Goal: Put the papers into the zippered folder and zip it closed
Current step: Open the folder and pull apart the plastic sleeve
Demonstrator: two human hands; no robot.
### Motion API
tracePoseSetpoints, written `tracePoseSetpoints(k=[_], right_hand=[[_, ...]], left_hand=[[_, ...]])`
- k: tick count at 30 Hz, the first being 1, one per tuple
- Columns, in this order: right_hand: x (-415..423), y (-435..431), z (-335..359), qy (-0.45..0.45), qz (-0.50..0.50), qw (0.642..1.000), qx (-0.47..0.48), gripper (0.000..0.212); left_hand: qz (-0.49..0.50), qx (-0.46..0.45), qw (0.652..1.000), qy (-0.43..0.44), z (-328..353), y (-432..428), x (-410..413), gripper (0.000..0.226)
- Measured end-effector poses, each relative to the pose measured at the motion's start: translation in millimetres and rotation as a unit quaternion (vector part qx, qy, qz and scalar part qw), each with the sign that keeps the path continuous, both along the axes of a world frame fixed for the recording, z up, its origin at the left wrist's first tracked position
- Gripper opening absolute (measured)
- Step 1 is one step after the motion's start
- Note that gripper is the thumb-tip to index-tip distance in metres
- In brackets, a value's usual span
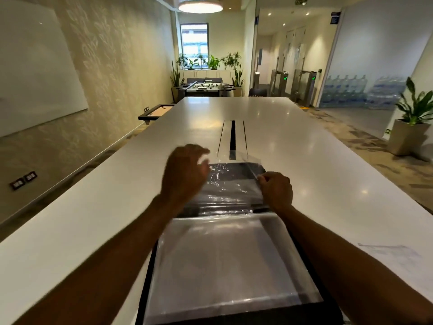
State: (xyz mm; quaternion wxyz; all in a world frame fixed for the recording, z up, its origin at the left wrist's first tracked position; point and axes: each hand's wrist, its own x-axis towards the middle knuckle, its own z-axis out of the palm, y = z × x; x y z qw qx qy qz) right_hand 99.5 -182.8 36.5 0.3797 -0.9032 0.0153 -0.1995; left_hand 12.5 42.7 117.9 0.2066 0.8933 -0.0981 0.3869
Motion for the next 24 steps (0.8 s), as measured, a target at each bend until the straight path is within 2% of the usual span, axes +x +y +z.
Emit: tracePoseSetpoints(k=[1,4,6,8,11,13,14,16,18,21,24], right_hand=[[10.2,0.8,-3.2,0.013,0.000,1.000,-0.004,0.025],[30.9,-1.3,-12.4,0.047,0.000,0.999,-0.007,0.024],[34.5,-4.6,-16.0,0.053,-0.027,0.998,0.011,0.033],[28.6,-11.1,-19.5,0.057,-0.056,0.997,0.024,0.048],[3.0,-29.1,-24.6,0.061,-0.060,0.996,0.037,0.045],[-20.7,-45.3,-26.8,0.066,-0.052,0.996,0.040,0.026],[-34.1,-53.2,-26.4,0.072,-0.046,0.995,0.048,0.024],[-58.3,-68.8,-27.1,0.093,-0.044,0.992,0.075,0.033],[-78.3,-80.2,-30.6,0.127,-0.035,0.986,0.105,0.033],[-100.7,-88.6,-33.8,0.177,-0.002,0.974,0.143,0.036],[-112.7,-85.7,-29.6,0.224,0.035,0.953,0.202,0.035]], left_hand=[[-0.033,0.008,0.999,0.021,-16.2,-10.7,-8.1,0.024],[-0.096,0.003,0.981,0.166,-76.2,-43.4,-41.9,0.035],[-0.092,0.045,0.965,0.242,-113.3,-61.4,-60.5,0.051],[-0.073,0.089,0.930,0.348,-138.6,-76.5,-73.9,0.074],[-0.057,0.118,0.891,0.435,-157.9,-91.1,-82.4,0.085],[-0.052,0.120,0.893,0.430,-161.7,-95.3,-85.3,0.076],[-0.048,0.120,0.897,0.422,-161.3,-95.9,-86.3,0.069],[-0.033,0.115,0.908,0.402,-157.4,-96.1,-87.4,0.055],[-0.023,0.101,0.917,0.385,-152.0,-95.6,-88.7,0.045],[-0.018,0.067,0.931,0.359,-137.9,-95.5,-92.3,0.035],[-0.020,0.039,0.956,0.289,-122.5,-95.6,-95.8,0.028]])
